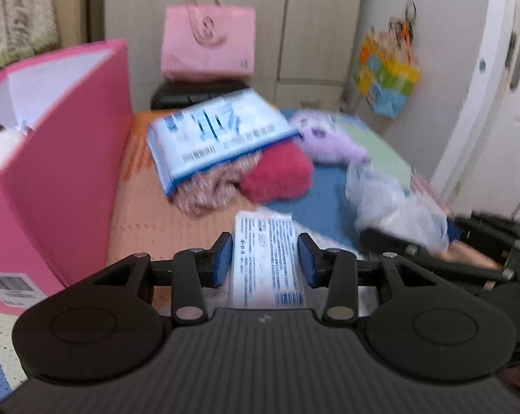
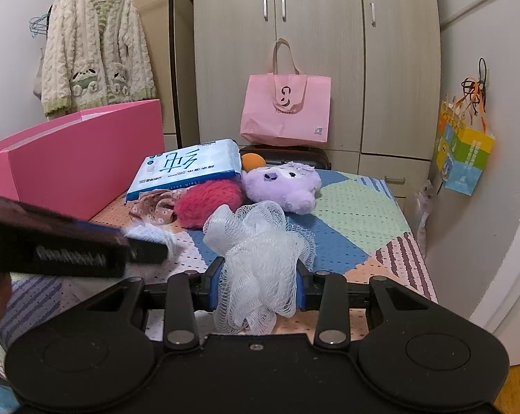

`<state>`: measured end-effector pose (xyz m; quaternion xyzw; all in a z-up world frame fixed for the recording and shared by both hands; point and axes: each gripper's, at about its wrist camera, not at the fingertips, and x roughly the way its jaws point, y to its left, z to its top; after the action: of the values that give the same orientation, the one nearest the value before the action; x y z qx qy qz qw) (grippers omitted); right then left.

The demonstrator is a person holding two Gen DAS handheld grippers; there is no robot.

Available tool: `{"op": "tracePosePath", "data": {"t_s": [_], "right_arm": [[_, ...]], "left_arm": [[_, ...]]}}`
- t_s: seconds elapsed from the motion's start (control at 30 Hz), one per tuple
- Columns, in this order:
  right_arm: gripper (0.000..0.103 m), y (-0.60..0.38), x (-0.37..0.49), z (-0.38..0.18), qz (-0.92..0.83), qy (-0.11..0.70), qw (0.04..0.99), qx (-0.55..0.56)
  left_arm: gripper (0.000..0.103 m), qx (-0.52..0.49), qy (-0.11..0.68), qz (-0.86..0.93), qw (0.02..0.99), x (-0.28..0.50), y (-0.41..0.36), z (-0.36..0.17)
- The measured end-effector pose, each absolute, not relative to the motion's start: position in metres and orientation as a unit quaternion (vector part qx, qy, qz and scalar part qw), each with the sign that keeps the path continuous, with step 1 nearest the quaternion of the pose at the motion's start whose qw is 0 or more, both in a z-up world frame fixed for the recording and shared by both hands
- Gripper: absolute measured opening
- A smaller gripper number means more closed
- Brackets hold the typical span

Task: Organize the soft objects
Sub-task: 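Close the left tool on the white medicine box and lift it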

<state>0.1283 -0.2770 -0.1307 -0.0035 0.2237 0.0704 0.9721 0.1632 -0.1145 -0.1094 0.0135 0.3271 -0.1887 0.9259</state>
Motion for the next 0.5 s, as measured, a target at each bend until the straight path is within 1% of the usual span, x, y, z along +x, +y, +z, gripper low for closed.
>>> {"op": "tracePosePath", "data": {"t_s": [0.07,0.2,0.27,0.37,0.4,0.43,0.47,0.5], "right_arm": [[0.043,-0.277,0.127,-0.131,0.068,0.224,0.972,-0.003],[0.044,-0.279,0.127,-0.131,0.063,0.223,0.973,0.000],[0.044,-0.282,0.127,-0.131,0.062,0.224,0.973,0.002],[0.044,-0.285,0.126,-0.132,0.064,0.225,0.972,0.008],[0.044,-0.286,0.126,-0.132,0.063,0.225,0.972,0.008],[0.044,-0.286,0.126,-0.132,0.062,0.225,0.972,0.008],[0.044,-0.287,0.125,-0.133,0.061,0.225,0.972,0.009],[0.044,-0.288,0.125,-0.133,0.061,0.225,0.972,0.010]], "left_arm": [[0.042,0.022,0.330,-0.192,0.924,0.163,-0.115,-0.111],[0.057,0.038,0.337,-0.197,0.920,0.158,-0.117,-0.110],[0.060,0.052,0.338,-0.202,0.918,0.155,-0.118,-0.110],[0.060,0.066,0.329,-0.198,0.921,0.151,-0.120,-0.113],[0.059,0.069,0.323,-0.195,0.923,0.149,-0.121,-0.114],[0.054,0.070,0.319,-0.192,0.925,0.149,-0.122,-0.115],[0.039,0.073,0.314,-0.189,0.927,0.148,-0.122,-0.116],[0.039,0.077,0.311,-0.191,0.928,0.148,-0.123,-0.115]]}}
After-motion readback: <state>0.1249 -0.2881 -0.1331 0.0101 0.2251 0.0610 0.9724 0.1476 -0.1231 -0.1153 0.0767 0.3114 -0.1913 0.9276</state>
